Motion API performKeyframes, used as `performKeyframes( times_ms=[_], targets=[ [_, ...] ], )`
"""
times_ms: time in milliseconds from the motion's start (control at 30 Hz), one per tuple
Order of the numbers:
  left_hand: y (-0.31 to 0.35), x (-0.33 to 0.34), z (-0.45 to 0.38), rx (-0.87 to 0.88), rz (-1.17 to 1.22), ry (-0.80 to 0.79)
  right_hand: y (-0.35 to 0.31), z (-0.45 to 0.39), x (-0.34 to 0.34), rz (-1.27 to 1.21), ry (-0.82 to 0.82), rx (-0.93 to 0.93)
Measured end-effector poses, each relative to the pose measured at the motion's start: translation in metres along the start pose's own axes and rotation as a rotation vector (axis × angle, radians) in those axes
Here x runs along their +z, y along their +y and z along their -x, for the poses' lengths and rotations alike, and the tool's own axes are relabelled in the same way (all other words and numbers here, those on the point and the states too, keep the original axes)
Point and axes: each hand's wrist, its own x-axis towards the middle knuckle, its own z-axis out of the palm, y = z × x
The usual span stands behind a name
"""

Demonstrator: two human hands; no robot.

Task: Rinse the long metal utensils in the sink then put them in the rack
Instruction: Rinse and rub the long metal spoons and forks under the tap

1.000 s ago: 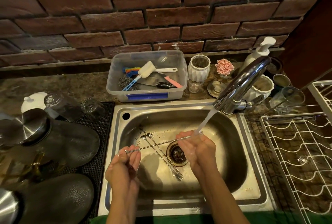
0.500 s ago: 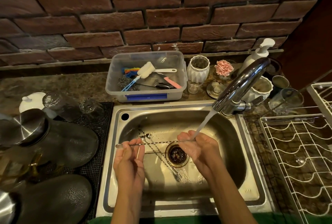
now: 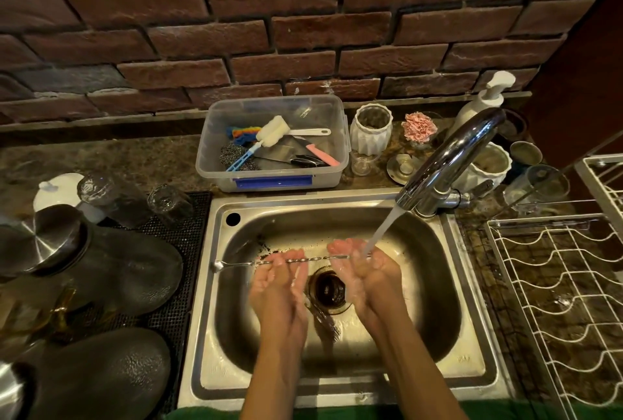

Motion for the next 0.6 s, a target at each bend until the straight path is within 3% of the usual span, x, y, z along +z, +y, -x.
performKeyframes(
  times_ms=[233,333,433,600],
  targets=[
    [-0.031,0.020,0.009,-0.043,-0.039,-0.049,-0.011,0.002,-0.010,-0.084,0.074,0.030],
    [-0.042,0.027,0.015,-0.048,-0.029,-0.100,-0.015,0.005,-0.014,-0.010,0.083,-0.023],
    [-0.059,0.039,0.032,-0.164,-0.019,-0.168,-0.013,0.009,-0.017,0.090,0.081,-0.014],
    [-0.057,0.042,0.025,-0.147,-0.027,-0.137,-0.032,0.009,-0.034,0.031,0.139,-0.067]
  ],
)
